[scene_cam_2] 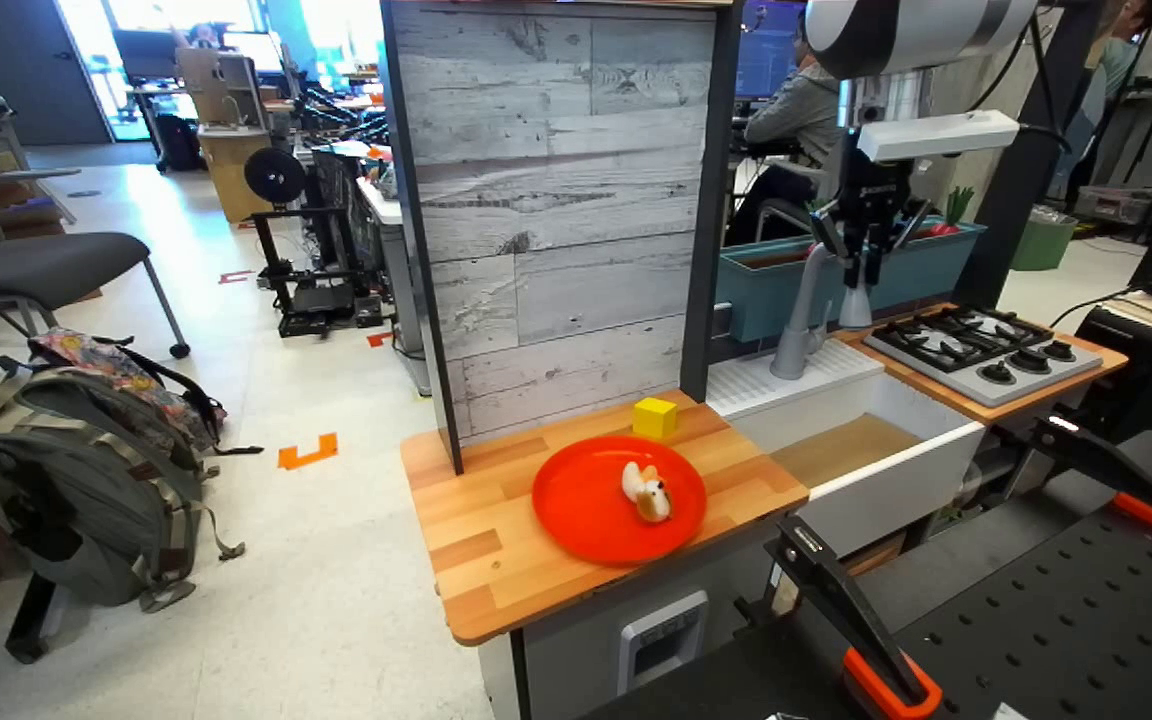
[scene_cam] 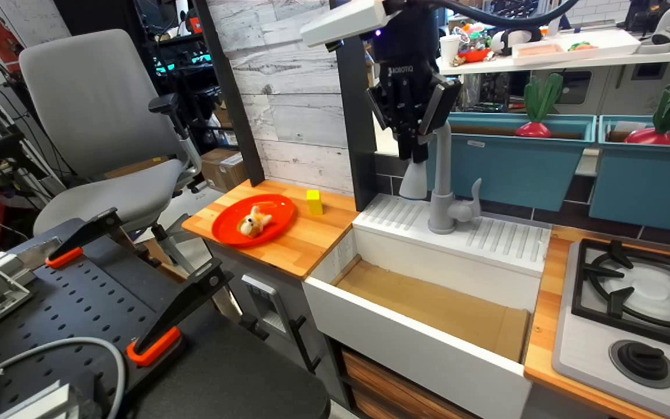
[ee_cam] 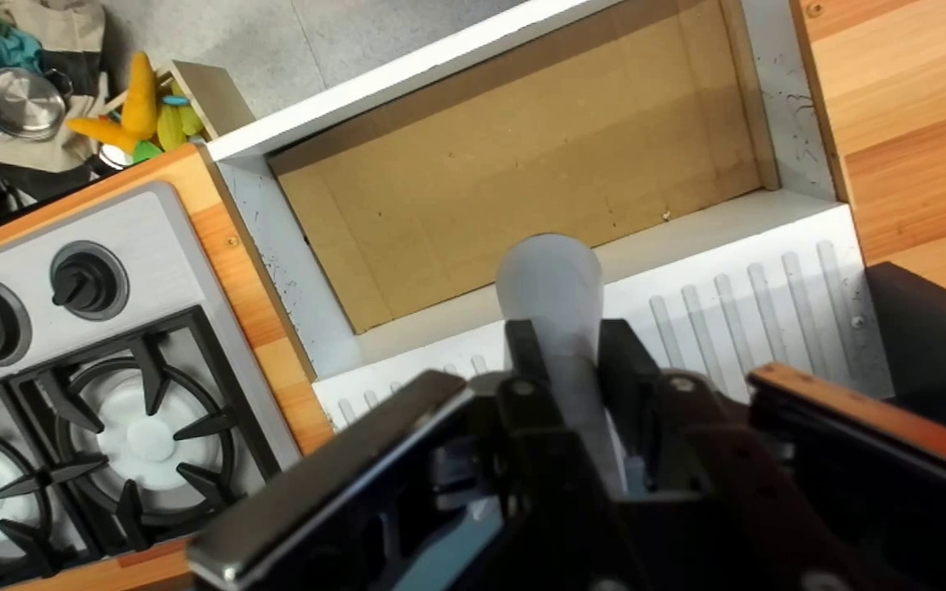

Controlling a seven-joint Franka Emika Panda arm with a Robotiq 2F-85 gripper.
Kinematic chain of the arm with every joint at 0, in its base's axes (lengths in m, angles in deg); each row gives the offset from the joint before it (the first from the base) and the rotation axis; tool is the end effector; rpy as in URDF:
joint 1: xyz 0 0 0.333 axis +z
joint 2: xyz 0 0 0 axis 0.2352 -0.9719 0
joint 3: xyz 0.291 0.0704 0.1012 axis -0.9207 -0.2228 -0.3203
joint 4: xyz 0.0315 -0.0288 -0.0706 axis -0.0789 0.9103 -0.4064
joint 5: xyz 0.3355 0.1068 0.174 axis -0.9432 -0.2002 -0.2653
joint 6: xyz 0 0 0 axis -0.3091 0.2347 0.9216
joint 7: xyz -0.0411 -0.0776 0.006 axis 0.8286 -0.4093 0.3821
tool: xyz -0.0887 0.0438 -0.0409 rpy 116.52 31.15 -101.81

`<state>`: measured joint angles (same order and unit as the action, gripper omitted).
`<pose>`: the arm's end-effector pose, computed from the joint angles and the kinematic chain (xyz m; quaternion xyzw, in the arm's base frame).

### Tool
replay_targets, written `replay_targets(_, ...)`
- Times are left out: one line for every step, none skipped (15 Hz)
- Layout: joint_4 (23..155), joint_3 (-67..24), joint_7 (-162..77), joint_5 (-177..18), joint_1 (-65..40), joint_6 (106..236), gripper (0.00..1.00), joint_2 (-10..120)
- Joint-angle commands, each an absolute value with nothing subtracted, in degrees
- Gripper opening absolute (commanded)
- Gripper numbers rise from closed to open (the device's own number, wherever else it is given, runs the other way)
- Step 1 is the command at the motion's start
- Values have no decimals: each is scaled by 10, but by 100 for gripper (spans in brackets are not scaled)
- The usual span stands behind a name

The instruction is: Turn the faucet to the left

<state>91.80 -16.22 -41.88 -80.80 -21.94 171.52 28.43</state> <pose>0.6466 -0.1933 0.1694 0.9855 -0.1553 -0.0347 0.0594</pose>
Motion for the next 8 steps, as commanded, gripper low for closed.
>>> replay_targets(899, -196, -411, -860, -250, 1725, 6, 273)
replay_targets(899, -204, -413, -880, -257, 1726, 6, 275)
replay_targets(896, -212, -413, -899, -263, 1725, 6, 275)
replay_targets(895, -220, -415, -920, -269, 1723, 6, 277)
replay_targets(893, -225, -417, -935, -274, 1721, 6, 277)
replay_targets(891, -230, -418, -949, -278, 1721, 6, 277)
replay_targets(889, -234, -419, -960, -280, 1722, 6, 277)
replay_targets(887, -237, -420, -969, -282, 1723, 6, 277)
